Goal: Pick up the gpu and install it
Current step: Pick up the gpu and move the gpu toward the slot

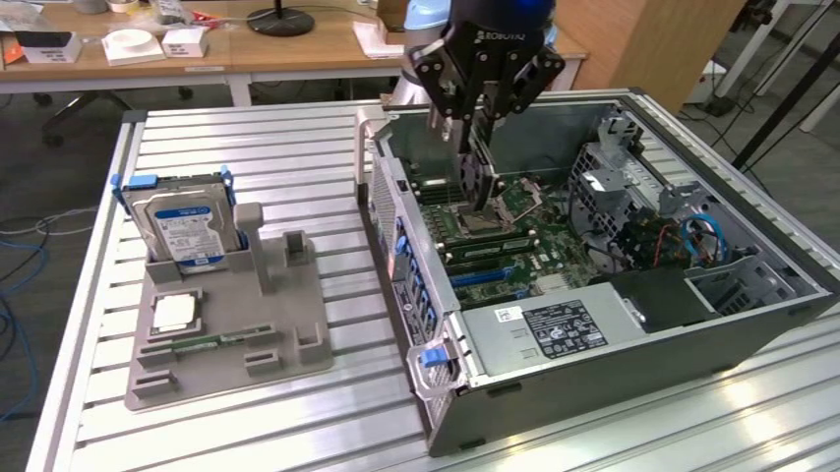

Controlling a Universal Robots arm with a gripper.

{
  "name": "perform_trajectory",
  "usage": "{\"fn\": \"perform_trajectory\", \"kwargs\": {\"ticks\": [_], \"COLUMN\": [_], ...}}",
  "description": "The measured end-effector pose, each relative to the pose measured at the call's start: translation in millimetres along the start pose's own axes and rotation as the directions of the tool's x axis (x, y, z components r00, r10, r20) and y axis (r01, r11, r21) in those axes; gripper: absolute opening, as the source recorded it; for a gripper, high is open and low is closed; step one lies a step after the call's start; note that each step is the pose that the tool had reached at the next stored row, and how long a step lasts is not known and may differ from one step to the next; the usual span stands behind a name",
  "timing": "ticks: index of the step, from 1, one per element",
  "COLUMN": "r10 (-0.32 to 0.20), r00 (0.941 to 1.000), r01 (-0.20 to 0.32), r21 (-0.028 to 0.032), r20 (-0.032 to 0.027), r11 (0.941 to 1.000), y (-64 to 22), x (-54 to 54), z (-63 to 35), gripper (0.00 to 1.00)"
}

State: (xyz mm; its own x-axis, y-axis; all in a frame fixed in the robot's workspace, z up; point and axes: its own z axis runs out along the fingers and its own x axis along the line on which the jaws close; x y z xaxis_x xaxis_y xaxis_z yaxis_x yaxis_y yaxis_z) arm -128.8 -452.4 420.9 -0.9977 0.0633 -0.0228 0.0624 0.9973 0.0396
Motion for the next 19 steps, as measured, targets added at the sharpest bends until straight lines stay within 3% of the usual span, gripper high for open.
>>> {"fn": "perform_trajectory", "kwargs": {"ticks": [19], "r10": [0.0], "r00": [1.0], "r01": [0.0], "r21": [0.0], "r20": [0.0], "r11": [1.0], "y": [1.1], "x": [-18.0], "z": [0.5], "gripper": [0.26]}}
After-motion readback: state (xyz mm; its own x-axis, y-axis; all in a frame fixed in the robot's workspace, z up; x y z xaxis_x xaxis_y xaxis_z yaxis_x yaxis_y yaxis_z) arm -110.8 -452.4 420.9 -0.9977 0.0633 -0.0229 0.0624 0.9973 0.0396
